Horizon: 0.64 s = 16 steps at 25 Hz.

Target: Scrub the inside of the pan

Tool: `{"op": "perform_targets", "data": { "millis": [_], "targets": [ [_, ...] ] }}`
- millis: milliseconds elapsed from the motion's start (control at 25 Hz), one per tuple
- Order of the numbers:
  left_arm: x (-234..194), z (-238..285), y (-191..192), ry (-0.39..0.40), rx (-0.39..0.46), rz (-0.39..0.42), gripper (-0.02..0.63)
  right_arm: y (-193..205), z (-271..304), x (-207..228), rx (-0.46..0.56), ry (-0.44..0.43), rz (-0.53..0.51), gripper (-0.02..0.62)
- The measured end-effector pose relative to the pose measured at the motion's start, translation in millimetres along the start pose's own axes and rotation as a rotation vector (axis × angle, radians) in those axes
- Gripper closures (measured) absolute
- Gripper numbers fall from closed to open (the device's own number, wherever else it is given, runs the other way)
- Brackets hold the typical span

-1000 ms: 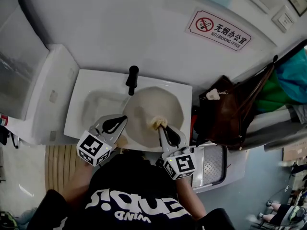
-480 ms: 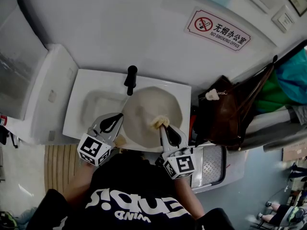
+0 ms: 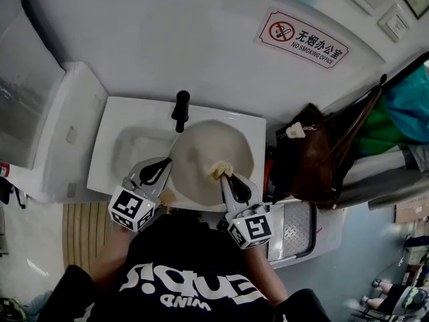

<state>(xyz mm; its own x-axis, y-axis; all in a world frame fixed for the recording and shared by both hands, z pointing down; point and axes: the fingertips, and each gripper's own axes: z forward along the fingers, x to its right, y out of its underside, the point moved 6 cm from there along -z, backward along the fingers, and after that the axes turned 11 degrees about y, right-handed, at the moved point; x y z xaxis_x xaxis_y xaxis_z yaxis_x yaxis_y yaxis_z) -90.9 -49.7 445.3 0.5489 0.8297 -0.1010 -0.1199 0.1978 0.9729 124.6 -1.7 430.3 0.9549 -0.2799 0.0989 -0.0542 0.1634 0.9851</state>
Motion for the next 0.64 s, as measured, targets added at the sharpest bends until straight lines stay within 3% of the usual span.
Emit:
{"op": "perform_targets", "data": {
  "millis": [640],
  "targets": [
    [4.7,1.3,0.6,0.011,-0.017,0.008,0.611,0.2,-1.1,2.0,-0.004,-0.021,-0.010,0.557]
  ]
}}
